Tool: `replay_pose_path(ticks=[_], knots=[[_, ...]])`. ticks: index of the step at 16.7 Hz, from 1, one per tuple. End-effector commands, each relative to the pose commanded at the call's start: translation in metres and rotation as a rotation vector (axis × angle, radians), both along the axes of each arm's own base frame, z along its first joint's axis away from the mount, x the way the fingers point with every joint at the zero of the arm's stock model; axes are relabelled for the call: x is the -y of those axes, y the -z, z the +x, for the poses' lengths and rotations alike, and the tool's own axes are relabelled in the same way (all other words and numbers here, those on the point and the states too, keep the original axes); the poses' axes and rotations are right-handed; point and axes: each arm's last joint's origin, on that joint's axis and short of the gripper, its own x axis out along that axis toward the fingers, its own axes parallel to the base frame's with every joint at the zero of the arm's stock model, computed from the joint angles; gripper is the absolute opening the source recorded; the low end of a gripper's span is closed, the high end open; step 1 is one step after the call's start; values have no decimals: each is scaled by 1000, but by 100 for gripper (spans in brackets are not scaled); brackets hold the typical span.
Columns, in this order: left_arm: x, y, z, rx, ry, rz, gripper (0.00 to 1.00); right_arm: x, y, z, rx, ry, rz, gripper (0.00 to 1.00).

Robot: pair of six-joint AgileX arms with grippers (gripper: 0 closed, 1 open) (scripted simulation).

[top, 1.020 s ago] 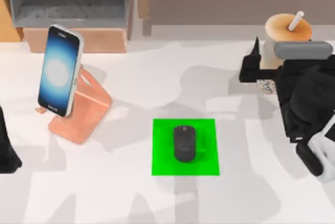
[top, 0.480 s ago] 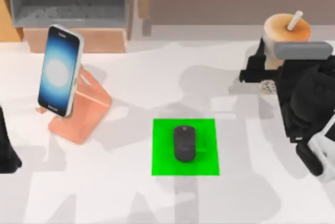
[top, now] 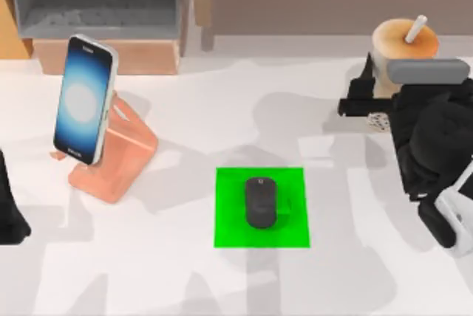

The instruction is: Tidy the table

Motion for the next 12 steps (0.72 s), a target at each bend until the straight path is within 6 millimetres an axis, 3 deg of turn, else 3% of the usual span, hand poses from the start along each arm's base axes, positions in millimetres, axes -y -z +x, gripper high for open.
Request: replay_pose_path(ticks=[12], knots=[[0, 0, 0, 0, 0, 0, 100, 0, -10, 0, -1, -2, 1, 0]])
